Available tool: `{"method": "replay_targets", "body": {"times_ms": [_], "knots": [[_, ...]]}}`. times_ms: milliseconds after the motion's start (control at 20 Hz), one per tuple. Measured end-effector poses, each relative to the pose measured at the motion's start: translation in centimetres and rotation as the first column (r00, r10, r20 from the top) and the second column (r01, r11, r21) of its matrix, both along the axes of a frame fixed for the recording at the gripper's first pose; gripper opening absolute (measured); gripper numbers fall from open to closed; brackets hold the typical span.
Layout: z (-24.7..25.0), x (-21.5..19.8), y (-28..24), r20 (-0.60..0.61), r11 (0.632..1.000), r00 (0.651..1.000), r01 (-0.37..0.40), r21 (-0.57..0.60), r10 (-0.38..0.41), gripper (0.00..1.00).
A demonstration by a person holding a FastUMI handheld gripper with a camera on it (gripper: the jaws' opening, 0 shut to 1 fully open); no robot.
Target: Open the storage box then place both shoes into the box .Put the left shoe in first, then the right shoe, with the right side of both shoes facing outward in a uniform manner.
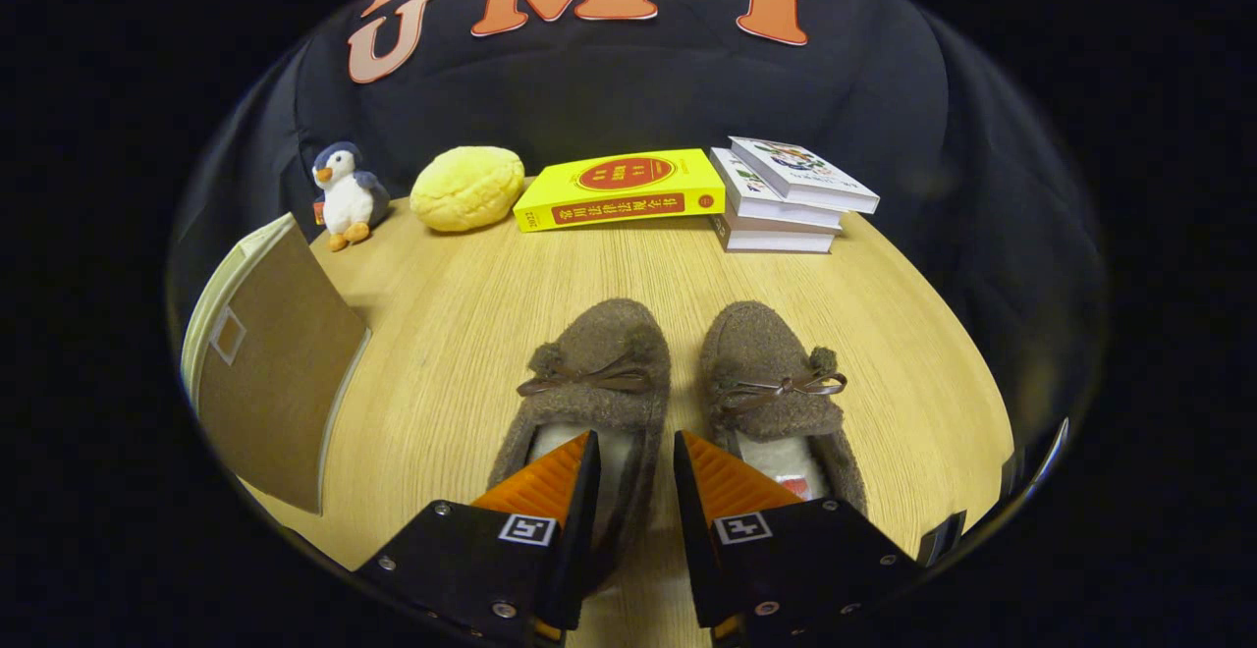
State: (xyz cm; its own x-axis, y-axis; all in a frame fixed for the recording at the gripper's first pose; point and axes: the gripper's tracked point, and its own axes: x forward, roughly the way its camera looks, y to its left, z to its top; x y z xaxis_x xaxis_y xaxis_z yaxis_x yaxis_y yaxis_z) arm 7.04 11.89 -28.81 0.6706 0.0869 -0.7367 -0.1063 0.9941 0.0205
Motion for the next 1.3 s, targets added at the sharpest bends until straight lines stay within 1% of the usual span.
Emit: {"method": "replay_targets", "body": {"times_ms": [150, 250, 300, 350, 400, 450, 500, 650, 750, 800, 950, 1100, 1300], "knots": [[-0.8, 1.0, 0.2, -0.026, 1.0, 1.0, 0.017, 0.012, -0.017, 0.38], [-1.2, 1.9, 0.2, -0.021, 1.0, 0.999, 0.029, 0.008, -0.029, 0.32], [-1.5, 2.3, 0.1, -0.02, 0.999, 0.999, 0.038, 0.005, -0.038, 0.27], [-1.8, 2.5, -0.1, -0.023, 0.999, 0.998, 0.051, 0.0, -0.051, 0.25], [-2.0, 2.6, -0.2, -0.032, 0.998, 0.998, 0.062, 0.002, -0.062, 0.16], [-2.2, 2.7, -0.2, -0.036, 0.998, 0.997, 0.07, 0.002, -0.07, 0.12], [-2.2, 2.8, -0.1, -0.036, 0.997, 0.997, 0.072, 0.0, -0.072, 0.05], [-1.9, 2.7, -0.1, -0.041, 0.996, 0.995, 0.092, 0.006, -0.092, 0.01], [-0.9, 2.3, 0.4, -0.043, 0.992, 0.992, 0.118, 0.046, -0.116, 0.01], [-0.5, 2.1, 0.4, -0.037, 0.992, 0.993, 0.118, 0.037, -0.116, 0.01], [1.6, 2.0, 1.5, 0.008, 0.997, 0.998, 0.069, 0.024, -0.069, 0.0], [3.4, 1.1, 2.8, 0.024, 0.995, 0.996, 0.083, 0.063, -0.085, 0.0], [8.4, 0.6, 5.9, 0.058, 0.985, 0.991, 0.115, 0.126, -0.123, 0.0]]}}
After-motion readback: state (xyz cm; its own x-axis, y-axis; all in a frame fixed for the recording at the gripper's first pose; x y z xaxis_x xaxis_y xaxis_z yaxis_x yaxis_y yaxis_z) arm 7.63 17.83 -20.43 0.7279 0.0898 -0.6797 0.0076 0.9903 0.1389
